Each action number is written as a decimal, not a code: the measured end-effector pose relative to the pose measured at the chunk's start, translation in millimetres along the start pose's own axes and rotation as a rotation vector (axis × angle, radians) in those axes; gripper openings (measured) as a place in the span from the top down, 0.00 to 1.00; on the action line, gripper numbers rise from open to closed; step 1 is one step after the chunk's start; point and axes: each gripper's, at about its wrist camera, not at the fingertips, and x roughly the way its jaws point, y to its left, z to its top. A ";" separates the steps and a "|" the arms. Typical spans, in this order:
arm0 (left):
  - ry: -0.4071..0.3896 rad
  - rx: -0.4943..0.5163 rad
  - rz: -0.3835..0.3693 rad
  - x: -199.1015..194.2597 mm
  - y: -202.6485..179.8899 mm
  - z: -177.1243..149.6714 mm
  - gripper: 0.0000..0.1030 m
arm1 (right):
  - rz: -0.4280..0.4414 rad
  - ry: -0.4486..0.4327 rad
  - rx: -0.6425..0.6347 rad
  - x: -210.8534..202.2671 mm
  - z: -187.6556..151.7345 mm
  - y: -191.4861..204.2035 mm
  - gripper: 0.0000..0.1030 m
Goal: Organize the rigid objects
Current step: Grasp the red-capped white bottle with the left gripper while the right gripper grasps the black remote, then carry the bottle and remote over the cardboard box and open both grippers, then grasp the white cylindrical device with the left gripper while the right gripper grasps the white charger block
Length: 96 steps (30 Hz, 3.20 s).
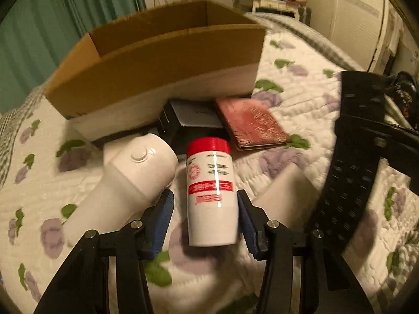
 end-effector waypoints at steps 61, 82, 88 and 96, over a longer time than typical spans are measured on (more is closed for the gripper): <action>-0.272 -0.292 0.091 -18.9 130.5 147.7 0.40 | -0.012 -0.126 -0.299 74.1 224.7 76.1 0.25; -0.272 -0.268 0.138 -136.6 100.2 63.1 0.30 | -0.085 -0.272 -0.302 -110.6 126.5 66.9 0.00; -0.178 -0.259 0.106 -88.9 85.8 24.3 0.30 | -0.099 -0.176 -0.274 -63.2 86.6 52.4 0.00; -0.063 -0.144 0.030 -40.7 70.1 1.5 0.30 | -0.116 -0.025 -0.276 5.9 51.9 27.9 0.00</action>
